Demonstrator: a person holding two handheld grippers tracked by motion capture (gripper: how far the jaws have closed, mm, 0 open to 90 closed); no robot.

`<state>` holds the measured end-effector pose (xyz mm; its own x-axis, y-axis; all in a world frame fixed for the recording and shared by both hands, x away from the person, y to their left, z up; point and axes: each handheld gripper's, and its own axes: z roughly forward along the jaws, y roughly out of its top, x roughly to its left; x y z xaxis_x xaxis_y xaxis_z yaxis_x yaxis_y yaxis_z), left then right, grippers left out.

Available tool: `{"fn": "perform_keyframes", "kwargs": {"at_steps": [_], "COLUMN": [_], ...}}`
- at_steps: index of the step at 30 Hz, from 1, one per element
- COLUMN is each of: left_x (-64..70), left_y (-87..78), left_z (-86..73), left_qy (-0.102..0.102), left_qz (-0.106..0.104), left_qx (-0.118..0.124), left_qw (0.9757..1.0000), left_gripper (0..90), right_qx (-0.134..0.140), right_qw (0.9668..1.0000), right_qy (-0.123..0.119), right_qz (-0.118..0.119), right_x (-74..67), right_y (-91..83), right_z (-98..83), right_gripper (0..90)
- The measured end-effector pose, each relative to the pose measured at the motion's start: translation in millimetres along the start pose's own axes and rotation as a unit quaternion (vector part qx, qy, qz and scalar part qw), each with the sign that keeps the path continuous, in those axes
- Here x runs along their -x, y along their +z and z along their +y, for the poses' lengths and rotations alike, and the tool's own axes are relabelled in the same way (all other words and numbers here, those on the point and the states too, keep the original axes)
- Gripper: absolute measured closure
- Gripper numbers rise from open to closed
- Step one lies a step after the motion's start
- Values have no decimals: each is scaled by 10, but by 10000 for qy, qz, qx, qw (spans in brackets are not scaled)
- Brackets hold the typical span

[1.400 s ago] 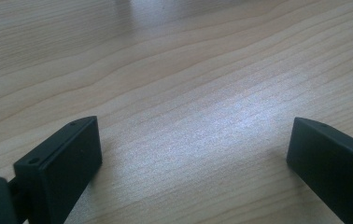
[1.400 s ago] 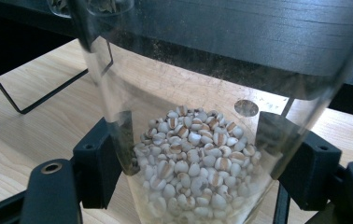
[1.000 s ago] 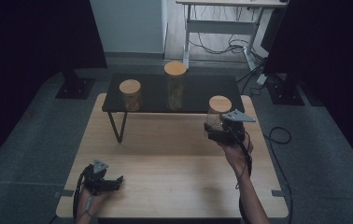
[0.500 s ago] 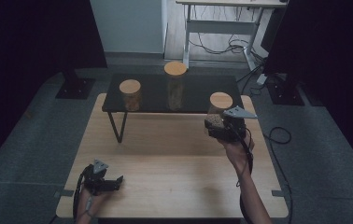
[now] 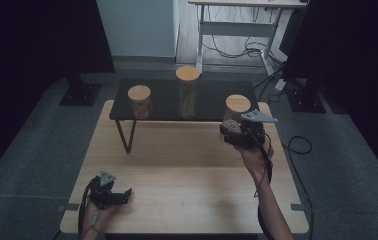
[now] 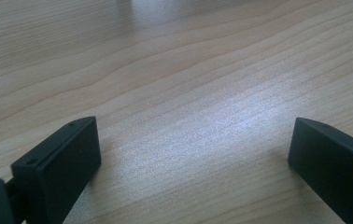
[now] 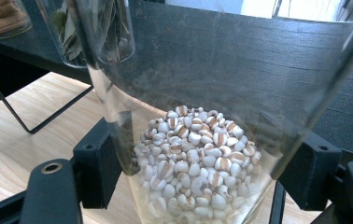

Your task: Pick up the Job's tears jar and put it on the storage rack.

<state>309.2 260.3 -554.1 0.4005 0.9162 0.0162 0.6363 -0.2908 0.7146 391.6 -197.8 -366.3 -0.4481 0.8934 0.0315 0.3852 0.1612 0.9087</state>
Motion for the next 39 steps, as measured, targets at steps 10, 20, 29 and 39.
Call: {"fn": "perform_keyframes", "kwargs": {"at_steps": [10,20,29,39], "left_x": [0,0,-1,0], "left_y": [0,0,-1,0], "left_z": [0,0,0,0], "left_qy": [-1,0,1,1], "left_qz": [0,0,-1,1], "left_qx": [0,1,-4,2], "left_qw": [10000,10000,10000,10000], "left_gripper": [21,21,21,21], "right_qx": [13,48,75,114], "right_qw": [10000,10000,9999,9999], "right_qy": [28,-34,-33,-61], "right_qz": [-22,-49,-83,-112], "right_x": [17,4,13,14], "right_y": [-17,-35,-53,-74], "right_z": [76,172,230,315], "right_gripper": [249,249,249,249]}}
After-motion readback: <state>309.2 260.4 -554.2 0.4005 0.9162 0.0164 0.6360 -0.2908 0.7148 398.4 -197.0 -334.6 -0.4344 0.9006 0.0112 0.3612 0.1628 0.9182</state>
